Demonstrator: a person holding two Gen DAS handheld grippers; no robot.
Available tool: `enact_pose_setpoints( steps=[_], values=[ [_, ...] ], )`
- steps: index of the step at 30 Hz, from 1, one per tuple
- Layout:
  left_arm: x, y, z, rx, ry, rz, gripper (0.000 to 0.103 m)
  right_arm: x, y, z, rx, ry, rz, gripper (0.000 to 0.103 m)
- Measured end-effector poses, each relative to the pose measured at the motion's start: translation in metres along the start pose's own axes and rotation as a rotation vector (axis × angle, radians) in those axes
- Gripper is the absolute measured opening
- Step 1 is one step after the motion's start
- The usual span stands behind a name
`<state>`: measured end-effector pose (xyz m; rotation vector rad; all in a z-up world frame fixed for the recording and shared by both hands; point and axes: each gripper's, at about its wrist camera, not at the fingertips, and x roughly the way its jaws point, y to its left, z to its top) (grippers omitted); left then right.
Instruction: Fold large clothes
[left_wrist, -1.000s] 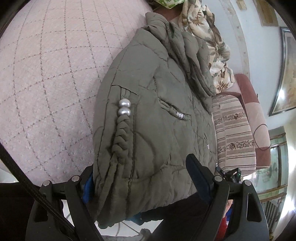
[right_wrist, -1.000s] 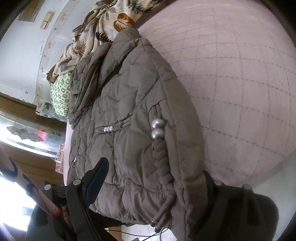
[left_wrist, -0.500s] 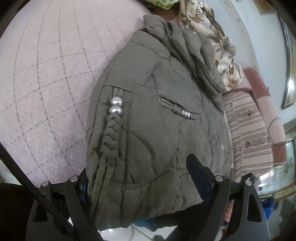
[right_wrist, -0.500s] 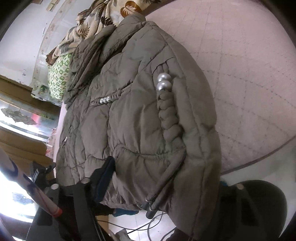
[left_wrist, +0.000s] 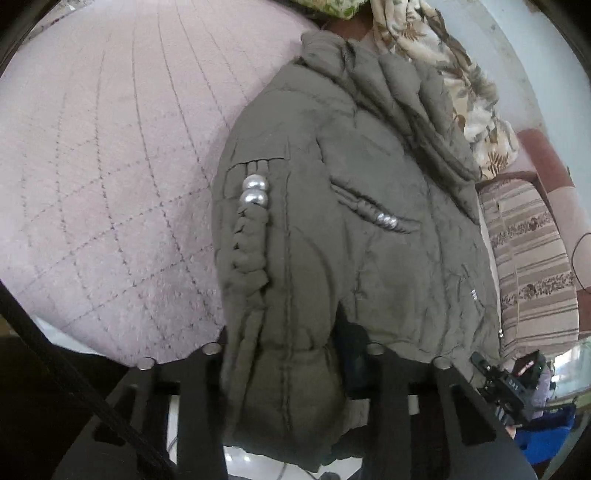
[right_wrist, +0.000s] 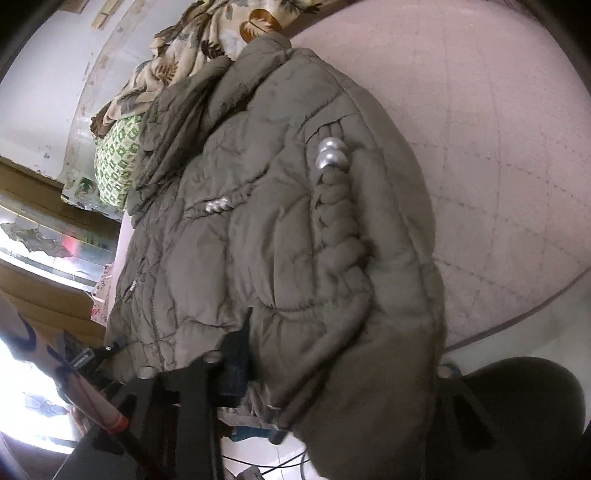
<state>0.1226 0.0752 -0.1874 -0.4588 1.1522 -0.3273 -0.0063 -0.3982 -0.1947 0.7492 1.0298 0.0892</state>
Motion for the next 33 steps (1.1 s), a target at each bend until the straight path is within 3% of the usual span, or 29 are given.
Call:
enact_pose_setpoints(
  steps=[3,9,17,21,26,33],
  values=[
    [-0.022,-0.017,-0.004,0.047,-0.058,0.015,0.028,-0.015,0.008,0.001,-0.010,-0.029,0.026,0.023],
    [-0.059,-0.033,-0.021,0.142,-0.105,0.028,0.027,-0.053,0.027,-0.005,-0.086,-0.065,0.068,0.019],
    [-0.081,-0.017,-0.036,0.116,-0.115,-0.026,0.025,-0.069,0.028,-0.024,-0.142,-0.028,0.037,0.019],
    [-0.098,-0.029,-0.016,0.097,-0.161,-0.063,0.022,-0.075,0.041,-0.007,-0.150,-0.049,0.055,0.019],
    [-0.117,-0.059,0.021,0.124,-0.251,-0.057,0.022,-0.086,0.074,0.035,-0.184,-0.123,0.082,0.019],
    [-0.116,-0.113,0.112,0.153,-0.369,0.023,0.022,-0.084,0.124,0.109,-0.228,-0.235,0.100,0.019]
  ],
)
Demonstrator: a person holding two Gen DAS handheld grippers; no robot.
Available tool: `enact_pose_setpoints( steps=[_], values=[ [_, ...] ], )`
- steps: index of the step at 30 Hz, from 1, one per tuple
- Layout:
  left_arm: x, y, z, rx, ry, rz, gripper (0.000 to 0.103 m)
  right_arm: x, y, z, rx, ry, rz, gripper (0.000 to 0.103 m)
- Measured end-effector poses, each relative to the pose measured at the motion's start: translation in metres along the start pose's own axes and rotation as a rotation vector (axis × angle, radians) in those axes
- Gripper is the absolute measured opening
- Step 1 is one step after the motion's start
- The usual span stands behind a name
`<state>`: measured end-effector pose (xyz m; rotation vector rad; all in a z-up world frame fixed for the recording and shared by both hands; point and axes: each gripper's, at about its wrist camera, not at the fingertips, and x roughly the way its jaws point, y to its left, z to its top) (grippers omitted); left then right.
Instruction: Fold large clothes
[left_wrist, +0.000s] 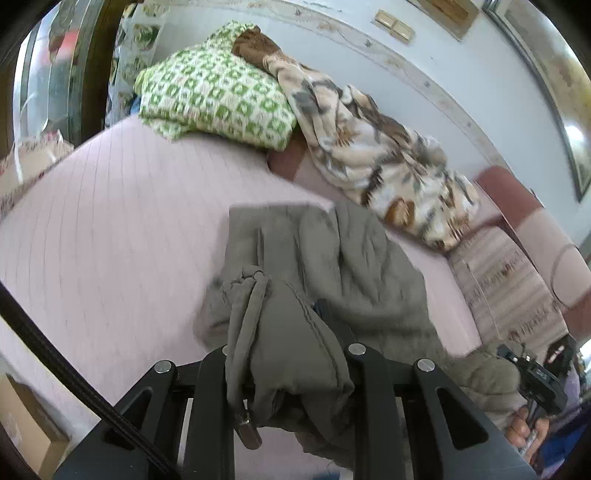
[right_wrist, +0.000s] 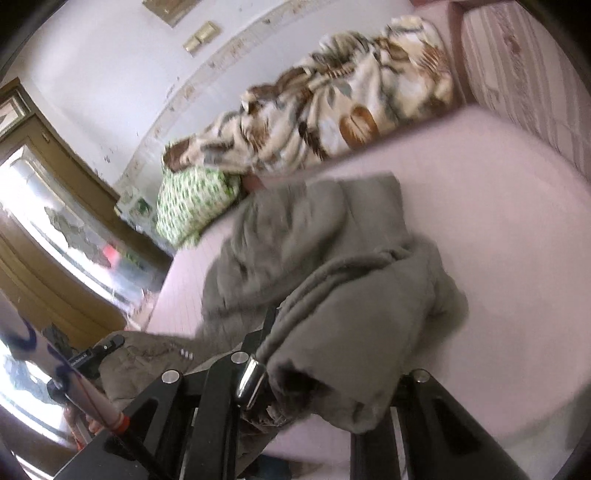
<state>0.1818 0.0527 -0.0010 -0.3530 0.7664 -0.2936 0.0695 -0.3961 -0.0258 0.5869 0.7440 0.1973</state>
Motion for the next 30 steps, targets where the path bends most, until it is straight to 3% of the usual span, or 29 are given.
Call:
enact_pose_setpoints(
  steps=[6,15,24,30],
  values=[
    [0.072,-0.006,0.076,-0.036,0.018,0.058,0.022,0.050,0.007,0.076,0.025,-0.047,-0.021,0.019],
    [0.205,0.003,0.145,-0.087,0.109,0.206,0.022,0.174,-0.015,0.172,0.090,0.007,-0.149,0.020],
    [0.313,0.014,0.152,-0.065,0.203,0.338,0.025,0.271,-0.045,0.200,0.105,0.080,-0.281,0.022],
    [0.334,0.019,0.140,-0.064,0.216,0.356,0.029,0.303,-0.071,0.195,0.173,0.105,-0.290,0.024]
  ],
)
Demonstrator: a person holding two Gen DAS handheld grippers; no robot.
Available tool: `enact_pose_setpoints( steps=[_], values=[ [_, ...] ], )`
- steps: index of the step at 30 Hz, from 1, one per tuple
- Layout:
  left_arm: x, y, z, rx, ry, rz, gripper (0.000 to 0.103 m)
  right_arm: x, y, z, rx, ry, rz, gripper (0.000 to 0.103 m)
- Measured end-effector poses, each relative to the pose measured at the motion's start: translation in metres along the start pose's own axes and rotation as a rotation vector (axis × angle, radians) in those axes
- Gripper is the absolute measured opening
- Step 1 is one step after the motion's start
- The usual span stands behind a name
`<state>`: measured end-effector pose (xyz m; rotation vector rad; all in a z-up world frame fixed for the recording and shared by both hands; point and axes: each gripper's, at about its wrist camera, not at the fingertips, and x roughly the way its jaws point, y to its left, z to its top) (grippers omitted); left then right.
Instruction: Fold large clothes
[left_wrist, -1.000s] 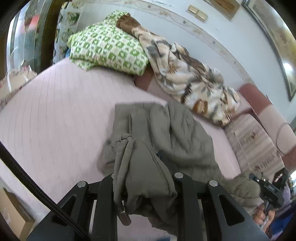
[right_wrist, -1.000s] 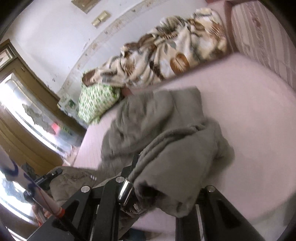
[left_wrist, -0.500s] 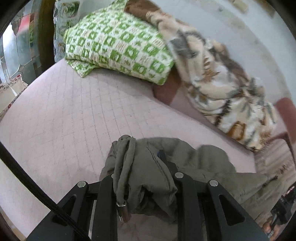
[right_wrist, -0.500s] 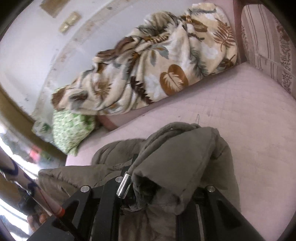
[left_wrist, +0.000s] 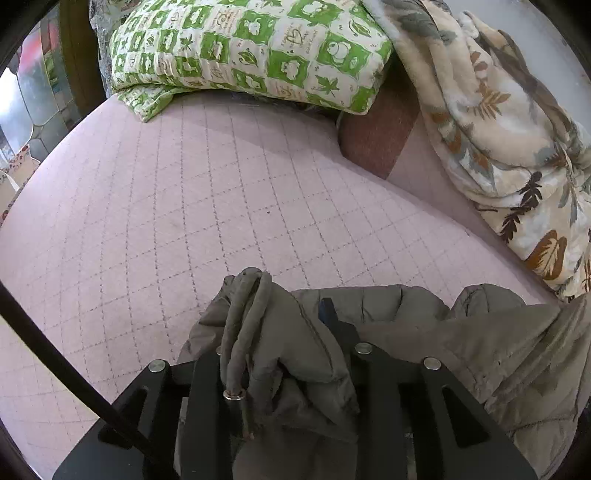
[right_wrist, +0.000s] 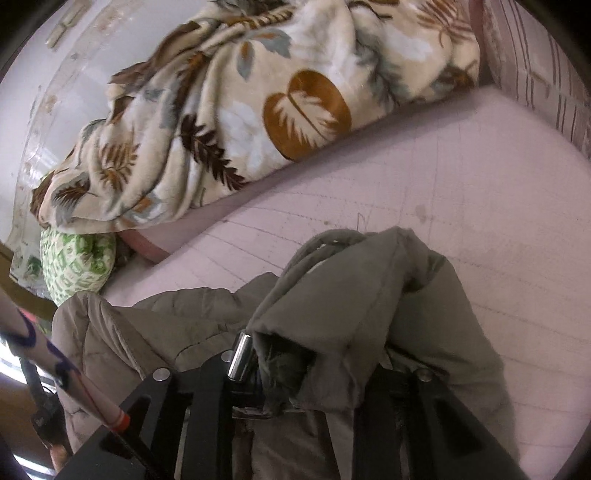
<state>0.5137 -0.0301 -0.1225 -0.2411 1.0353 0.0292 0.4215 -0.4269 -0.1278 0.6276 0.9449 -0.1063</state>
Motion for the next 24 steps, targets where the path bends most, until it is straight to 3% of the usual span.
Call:
enact_pose_setpoints(
  steps=[4,8,10,12,14,18,21,22,24],
  values=[
    [-0.018,0.009,0.006,-0.020,0.000,-0.086,0.039,0.000,-0.003,0.001,0.014,0.008,0.008,0.026],
    [-0.058,0.029,0.014,-0.076,-0.053,-0.231,0.054,-0.019,-0.001,0.004,0.027,-0.022,0.082,0.043],
    [-0.082,0.035,0.016,-0.085,-0.102,-0.258,0.062,-0.028,0.002,0.004,0.028,-0.041,0.098,0.058],
    [-0.111,0.041,0.016,-0.074,-0.168,-0.255,0.064,-0.042,0.008,0.004,0.017,-0.092,0.069,0.080],
    [-0.134,0.043,0.014,-0.060,-0.183,-0.274,0.065,-0.057,0.014,0.006,0.009,-0.140,0.038,0.089],
    [-0.176,0.049,-0.014,-0.033,-0.243,-0.231,0.065,-0.093,0.033,0.004,-0.030,-0.193,0.025,0.089],
    [-0.194,0.055,-0.047,0.001,-0.286,-0.173,0.072,-0.110,0.058,-0.009,-0.103,-0.199,0.015,0.088],
    [-0.197,0.059,-0.061,-0.001,-0.298,-0.149,0.072,-0.113,0.070,-0.017,-0.142,-0.191,0.012,0.085],
    [-0.196,0.071,-0.097,-0.016,-0.311,-0.093,0.072,-0.115,0.097,-0.035,-0.241,-0.169,0.019,0.064]
  ],
)
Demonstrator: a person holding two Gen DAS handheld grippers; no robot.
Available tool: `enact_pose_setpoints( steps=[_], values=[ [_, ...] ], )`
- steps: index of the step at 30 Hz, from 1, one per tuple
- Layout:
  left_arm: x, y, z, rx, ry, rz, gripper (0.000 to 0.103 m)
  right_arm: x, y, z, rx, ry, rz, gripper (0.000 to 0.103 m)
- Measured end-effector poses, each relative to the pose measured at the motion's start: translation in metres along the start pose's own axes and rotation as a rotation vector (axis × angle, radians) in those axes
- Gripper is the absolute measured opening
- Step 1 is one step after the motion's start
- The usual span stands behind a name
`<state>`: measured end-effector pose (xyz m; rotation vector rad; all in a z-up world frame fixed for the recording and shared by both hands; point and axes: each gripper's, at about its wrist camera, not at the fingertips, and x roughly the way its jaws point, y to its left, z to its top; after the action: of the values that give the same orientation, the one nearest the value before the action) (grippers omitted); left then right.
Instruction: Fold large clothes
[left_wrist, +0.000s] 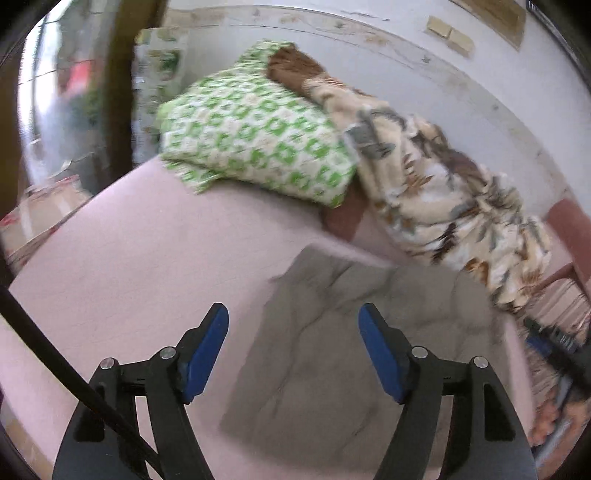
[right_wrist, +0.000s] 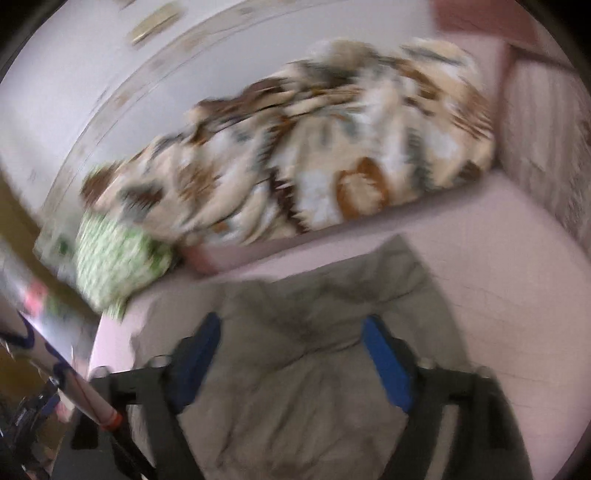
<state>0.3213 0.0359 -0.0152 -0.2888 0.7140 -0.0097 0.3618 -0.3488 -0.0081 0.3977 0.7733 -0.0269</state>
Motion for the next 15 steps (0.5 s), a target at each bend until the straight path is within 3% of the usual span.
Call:
enact_pose_setpoints(
  steps=[2,6,8,12,15],
  values=[
    [0.000,0.010,-0.026,-0.012,0.016,0.007,0.072,0.002,0.029,-0.012,-0.086,0.021,0.011,0.056],
    [0.014,0.022,-0.062,-0.019,0.043,0.028,0.072,0.026,0.078,-0.036,-0.218,0.042,0.016,0.055],
    [0.022,0.024,-0.067,0.004,0.041,0.052,0.072,0.054,0.095,-0.043,-0.262,0.058,-0.032,0.055],
    [0.040,0.029,-0.067,0.038,0.060,0.069,0.072,0.119,0.093,-0.050,-0.268,0.088,-0.165,0.055],
    [0.054,0.034,-0.065,0.042,0.095,0.074,0.072,0.163,0.075,-0.057,-0.228,0.136,-0.206,0.059]
  ],
)
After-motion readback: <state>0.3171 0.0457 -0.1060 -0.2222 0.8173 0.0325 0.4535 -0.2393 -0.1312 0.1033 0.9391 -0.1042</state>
